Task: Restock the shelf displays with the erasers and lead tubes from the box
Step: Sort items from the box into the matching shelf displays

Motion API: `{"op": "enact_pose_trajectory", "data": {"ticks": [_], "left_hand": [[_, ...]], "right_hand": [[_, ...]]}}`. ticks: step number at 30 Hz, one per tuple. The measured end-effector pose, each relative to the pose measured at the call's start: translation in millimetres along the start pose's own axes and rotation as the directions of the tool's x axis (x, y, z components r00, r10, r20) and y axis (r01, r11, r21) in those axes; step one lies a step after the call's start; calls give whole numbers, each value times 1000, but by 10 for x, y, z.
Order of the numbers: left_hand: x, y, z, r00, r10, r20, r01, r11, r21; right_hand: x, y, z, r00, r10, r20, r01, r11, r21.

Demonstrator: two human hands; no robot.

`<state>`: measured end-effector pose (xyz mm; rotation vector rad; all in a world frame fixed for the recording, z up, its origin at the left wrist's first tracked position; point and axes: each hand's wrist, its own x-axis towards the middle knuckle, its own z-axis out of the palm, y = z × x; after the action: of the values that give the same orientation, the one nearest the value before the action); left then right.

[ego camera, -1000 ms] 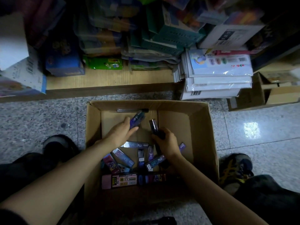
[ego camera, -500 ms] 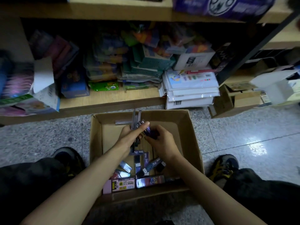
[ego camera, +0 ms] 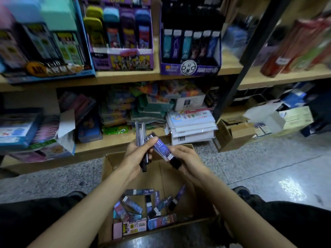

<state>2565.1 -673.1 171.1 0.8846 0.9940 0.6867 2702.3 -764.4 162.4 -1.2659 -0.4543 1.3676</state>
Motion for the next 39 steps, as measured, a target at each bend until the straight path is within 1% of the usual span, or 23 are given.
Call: {"op": "enact_pose_trajectory", "data": {"ticks": [1,2,4,6,8,10,12,14,15,16,17,19,21,23,25,26,28,30,33,35,36,38,39], "left_hand": [[-30,59,15,1000,18,-1,-18,1000,3],[-57,119,30,999,32,-2,-32,999,8],[-111,244,65,999,49,7,-49,998,27],[-165,381,94,997,58,53,-59,998,13],[-211,550,106,990,68,124,-66,998,-19],[-242,755,104,980,75,182,-77,997,1],[-271,978,111,971,64,229,-97,986,134],[-317,1163,145,955,61,289,-161,928,337],[-343,1233,166,942,65,328,-202,892,405],[-364,1288,185,928,71,365,-238,867,438],[-385,1337,201,915,77,396,-264,858,442],[-426,1416,224,887,85,453,-285,874,394],[-460,1481,251,864,82,497,-277,901,333],[-484,1524,290,857,63,512,-238,929,284],[-498,1548,339,861,53,505,-219,936,275],[-494,1555,364,865,60,498,-216,941,262],[-473,1574,409,878,84,471,-196,961,194],[-444,1615,454,892,116,437,-201,967,156],[-366,1684,499,912,184,365,-253,956,148],[-297,1749,503,922,229,312,-282,949,137],[-268,1788,503,922,244,300,-297,944,143],[-219,1859,510,916,272,294,-323,936,141],[-197,1892,515,914,285,289,-332,934,130]], "right_hand": [[-33,-61,-9,999,16,36,-19,997,71],[-64,-125,-8,998,21,63,-27,994,101],[-126,-259,8,998,0,63,-5,997,83],[-183,-431,25,999,-41,24,41,999,-16],[-260,-661,27,994,-107,17,109,976,-189],[-363,-948,41,979,-192,70,203,883,-422],[-486,-1267,109,955,-253,158,296,738,-606],[-600,-1571,227,926,-287,247,375,603,-704],[-646,-1705,290,914,-294,280,402,548,-734],[-682,-1817,345,905,-301,299,418,511,-751],[-712,-1912,392,902,-308,302,424,503,-753],[-751,-2056,466,904,-330,273,418,541,-730],[-758,-2149,521,910,-344,231,406,626,-666],[-728,-2157,579,923,-351,157,381,784,-491],[-666,-2121,648,937,-346,41,343,897,-278],[-627,-2103,680,943,-333,-3,327,928,-178],[-530,-2096,711,954,-299,-25,298,954,-27],[-442,-2130,715,962,-274,-16,274,962,-10],[-330,-2299,701,960,-279,-28,272,952,-138],[-258,-2533,630,923,-376,-77,361,919,-161],[-221,-2677,559,876,-467,-118,438,875,-208],[-150,-2957,392,728,-664,-171,564,722,-402],[-109,-3057,321,645,-745,-172,592,629,-504]]}}
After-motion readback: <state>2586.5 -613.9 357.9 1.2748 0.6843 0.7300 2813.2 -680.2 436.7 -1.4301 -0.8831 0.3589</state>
